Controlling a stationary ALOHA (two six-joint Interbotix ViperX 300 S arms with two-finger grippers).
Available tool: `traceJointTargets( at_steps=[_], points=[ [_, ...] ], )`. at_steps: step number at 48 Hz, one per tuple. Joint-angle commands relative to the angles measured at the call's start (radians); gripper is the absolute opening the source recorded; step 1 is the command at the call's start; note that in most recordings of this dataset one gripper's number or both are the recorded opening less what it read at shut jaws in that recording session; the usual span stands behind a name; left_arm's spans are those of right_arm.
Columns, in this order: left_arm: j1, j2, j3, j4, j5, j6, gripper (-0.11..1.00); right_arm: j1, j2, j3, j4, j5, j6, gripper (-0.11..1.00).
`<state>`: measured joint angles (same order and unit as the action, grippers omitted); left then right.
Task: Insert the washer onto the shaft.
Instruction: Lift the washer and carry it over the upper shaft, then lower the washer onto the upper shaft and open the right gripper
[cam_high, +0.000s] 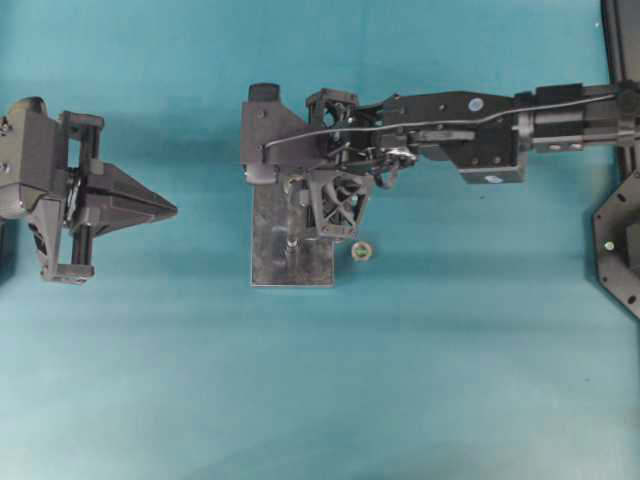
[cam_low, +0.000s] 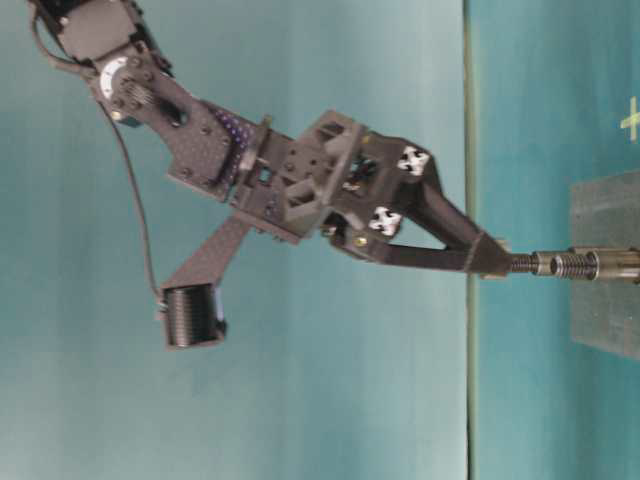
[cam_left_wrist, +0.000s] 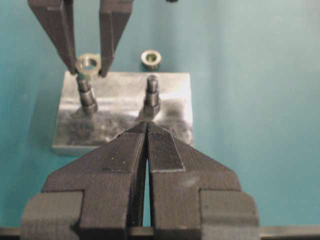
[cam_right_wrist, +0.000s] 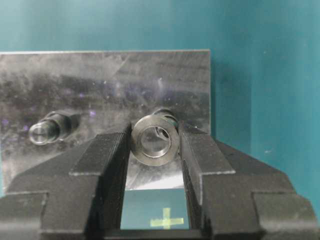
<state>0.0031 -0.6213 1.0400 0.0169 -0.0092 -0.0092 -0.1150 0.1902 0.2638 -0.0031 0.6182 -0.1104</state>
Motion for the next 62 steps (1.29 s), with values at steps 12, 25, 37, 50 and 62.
traceJointTargets(
  at_steps=[12,25,37,50,62],
  points=[
    [-0.002,-0.003,-0.012,0.003,-0.009,-0.003,0.0,-0.015,0.002,-0.034,-0.02,-0.006,-0.02,0.33],
    [-0.002,-0.006,-0.011,0.003,-0.011,-0.005,0.0,-0.018,0.017,-0.043,-0.02,0.003,-0.02,0.33],
    [-0.002,-0.008,-0.006,0.003,-0.009,-0.005,0.0,-0.018,0.028,-0.044,-0.02,0.009,-0.015,0.33],
    [-0.002,-0.008,-0.006,0.003,-0.009,-0.005,0.0,-0.02,0.037,-0.057,-0.02,0.026,-0.014,0.33],
    [-0.002,-0.008,-0.006,0.002,-0.011,-0.005,0.0,-0.02,0.041,-0.057,-0.014,0.025,-0.009,0.43]
  ],
)
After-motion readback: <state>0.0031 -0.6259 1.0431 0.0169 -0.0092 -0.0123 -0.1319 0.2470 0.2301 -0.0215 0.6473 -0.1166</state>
